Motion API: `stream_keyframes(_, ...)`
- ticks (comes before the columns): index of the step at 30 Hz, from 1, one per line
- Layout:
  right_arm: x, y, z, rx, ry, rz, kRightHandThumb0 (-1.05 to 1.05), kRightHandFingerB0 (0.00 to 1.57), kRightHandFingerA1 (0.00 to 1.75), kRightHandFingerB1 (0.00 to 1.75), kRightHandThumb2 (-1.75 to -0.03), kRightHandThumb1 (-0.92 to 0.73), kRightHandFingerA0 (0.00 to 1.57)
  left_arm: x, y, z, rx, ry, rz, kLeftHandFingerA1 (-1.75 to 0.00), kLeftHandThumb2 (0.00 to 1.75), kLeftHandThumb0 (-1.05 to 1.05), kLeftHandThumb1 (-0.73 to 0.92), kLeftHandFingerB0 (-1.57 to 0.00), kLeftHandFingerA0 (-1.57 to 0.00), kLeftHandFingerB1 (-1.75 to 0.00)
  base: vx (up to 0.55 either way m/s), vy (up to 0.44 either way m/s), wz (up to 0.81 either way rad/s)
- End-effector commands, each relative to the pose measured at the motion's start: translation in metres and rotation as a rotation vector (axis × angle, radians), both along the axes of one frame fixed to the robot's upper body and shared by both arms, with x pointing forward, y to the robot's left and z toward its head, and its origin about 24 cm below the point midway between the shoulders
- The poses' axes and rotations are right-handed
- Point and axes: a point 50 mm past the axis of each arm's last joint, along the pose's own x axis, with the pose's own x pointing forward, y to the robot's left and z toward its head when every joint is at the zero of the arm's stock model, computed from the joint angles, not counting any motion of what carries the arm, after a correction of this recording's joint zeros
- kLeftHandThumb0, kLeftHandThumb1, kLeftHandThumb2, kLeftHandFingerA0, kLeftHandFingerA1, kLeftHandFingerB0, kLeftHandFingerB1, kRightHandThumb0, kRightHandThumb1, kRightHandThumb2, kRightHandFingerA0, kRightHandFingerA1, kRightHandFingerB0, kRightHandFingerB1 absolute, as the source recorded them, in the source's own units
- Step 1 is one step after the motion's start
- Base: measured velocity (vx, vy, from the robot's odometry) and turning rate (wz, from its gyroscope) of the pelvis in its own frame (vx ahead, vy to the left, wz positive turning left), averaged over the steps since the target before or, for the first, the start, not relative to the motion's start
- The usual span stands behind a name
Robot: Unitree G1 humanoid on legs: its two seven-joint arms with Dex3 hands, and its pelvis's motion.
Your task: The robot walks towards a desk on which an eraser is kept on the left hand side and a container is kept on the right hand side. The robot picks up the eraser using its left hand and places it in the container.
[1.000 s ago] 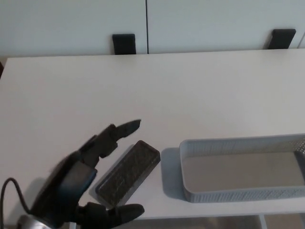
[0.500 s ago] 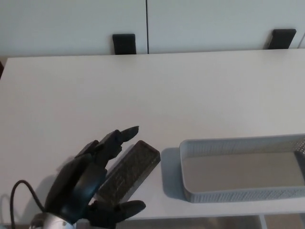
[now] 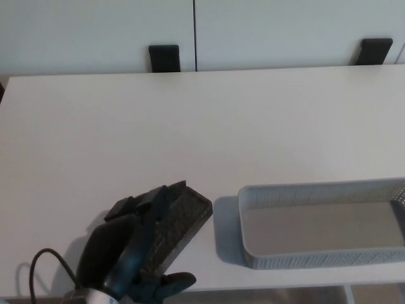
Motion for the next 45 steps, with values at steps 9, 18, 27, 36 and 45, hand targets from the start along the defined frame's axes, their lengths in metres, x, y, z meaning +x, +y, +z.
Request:
stream_keyframes(9, 0.006, -0.003, 0.006, 0.012, -0.056, 0.013, -0.46, 0.34, 0.6, 0.53, -0.74, -0.37, 0.41, 0.002, 0.012, -0.013, 0.127, -0.024, 0.074, -0.37, 0.54, -0.54, 0.43, -0.15, -0.04, -0.27, 0.0, 0.0, 0.0)
stream_keyframes(18, 0.007, -0.003, 0.006, 0.003, -0.046, 0.03, -0.49, 0.33, 0.58, 0.52, -0.75, -0.38, 0.39, 0.004, 0.014, -0.007, 0.155, -0.058, 0.096, -0.37, 0.54, -0.51, 0.43, -0.16, -0.05, -0.27, 0.0, 0.0, 0.0)
stream_keyframes(27, 0.01, -0.004, 0.007, 0.001, -0.042, 0.03, -0.46, 0.4, 0.54, 0.43, -0.54, -0.49, 0.48, 0.007, 0.008, -0.008, 0.154, -0.063, 0.087, -0.36, 0.55, -0.53, 0.44, -0.16, -0.07, -0.27, 0.0, 0.0, 0.0)
stream_keyframes(36, 0.015, -0.003, 0.007, -0.004, -0.052, 0.03, -0.5, 0.35, 0.6, 0.53, -0.75, -0.37, 0.42, 0.017, 0.007, -0.011, 0.156, -0.035, 0.079, -0.37, 0.7, -0.6, 0.39, -0.11, -0.05, -0.34, 0.0, 0.0, 0.0)
stream_keyframes(45, 0.019, -0.004, 0.008, -0.001, -0.055, 0.034, -0.49, 0.36, 0.61, 0.54, -0.76, -0.38, 0.41, 0.036, 0.008, -0.018, 0.181, 0.006, 0.125, -0.52, 0.83, -0.3, 0.24, 0.0, -0.03, -0.47, 0.0, 0.0, 0.0)
